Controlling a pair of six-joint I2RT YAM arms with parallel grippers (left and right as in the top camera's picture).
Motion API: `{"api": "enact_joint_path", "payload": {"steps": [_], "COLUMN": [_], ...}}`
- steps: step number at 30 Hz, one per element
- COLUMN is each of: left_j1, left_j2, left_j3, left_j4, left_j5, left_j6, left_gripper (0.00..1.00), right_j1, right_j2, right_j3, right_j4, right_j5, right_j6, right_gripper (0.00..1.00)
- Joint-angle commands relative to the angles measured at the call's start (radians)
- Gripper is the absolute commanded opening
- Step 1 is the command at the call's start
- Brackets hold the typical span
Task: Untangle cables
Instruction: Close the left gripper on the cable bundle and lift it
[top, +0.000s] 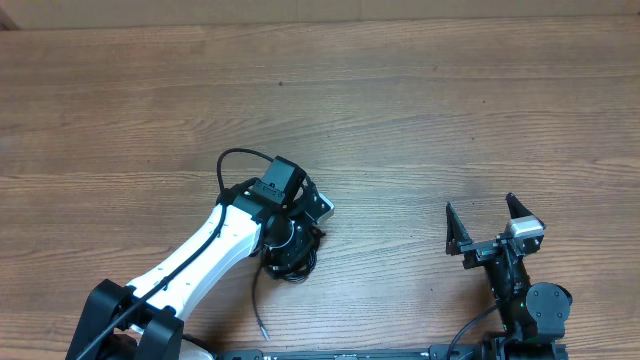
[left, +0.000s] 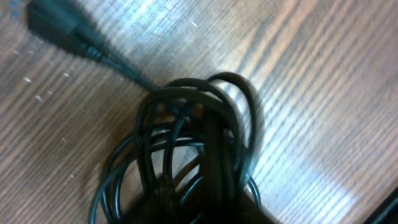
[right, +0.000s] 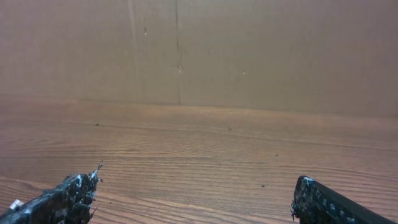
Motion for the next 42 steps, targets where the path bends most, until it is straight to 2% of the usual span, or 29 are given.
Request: {"api": "enact_joint_path", "payload": {"steps": [1, 5, 10, 14, 20, 27, 35, 42], "left_j1": [-0.005, -0.005, -0.005, -0.005, -0.005, -0.005, -0.005, -0.005], "left_j2": [0.006, 0.006, 0.006, 0.006, 0.006, 0.006, 0.006, 0.006], "left_j3": [0.025, 0.025, 0.045, 0.068, 0.069, 0.069, 0.069, 0.069], "left_j4": [0.024, 0.101, 0.206, 0.294, 0.434, 0.452, 0.452, 0.453], "left_j5": [0.007, 0.072, 0.074, 0.069, -0.074, -0.243, -0.261, -0.310], "left_j6": [-0.027, -0.125, -0.251, -0.306, -0.363, -0.453, -0.479, -0.558], "left_gripper": [0.04, 0.04, 0.04, 0.04, 0.04, 0.04, 0.04, 0.04], "right_j1": [-0.003, -0.003, -0.003, -0.003, -0.003, -0.003, -0.003, -0.003], "right_j2": [-0.009, -0.009, -0.009, -0.009, -0.009, -0.009, -0.009, -0.009], "right_j3": [-0.010, -0.010, -0.010, -0.010, -0.010, -0.010, -0.010, -0.010], "right_j4": [0.003, 0.003, 0.003, 0.003, 0.003, 0.003, 0.003, 0.003], "right_j5": [0.010, 0.010, 0.010, 0.010, 0.010, 0.010, 0.010, 0.010], "right_j6": [0.004, 0.004, 0.004, 0.004, 0.004, 0.004, 0.004, 0.004], "right_gripper": [1.00, 1.00, 1.00, 1.00, 1.00, 1.00, 1.00, 1.00]}}
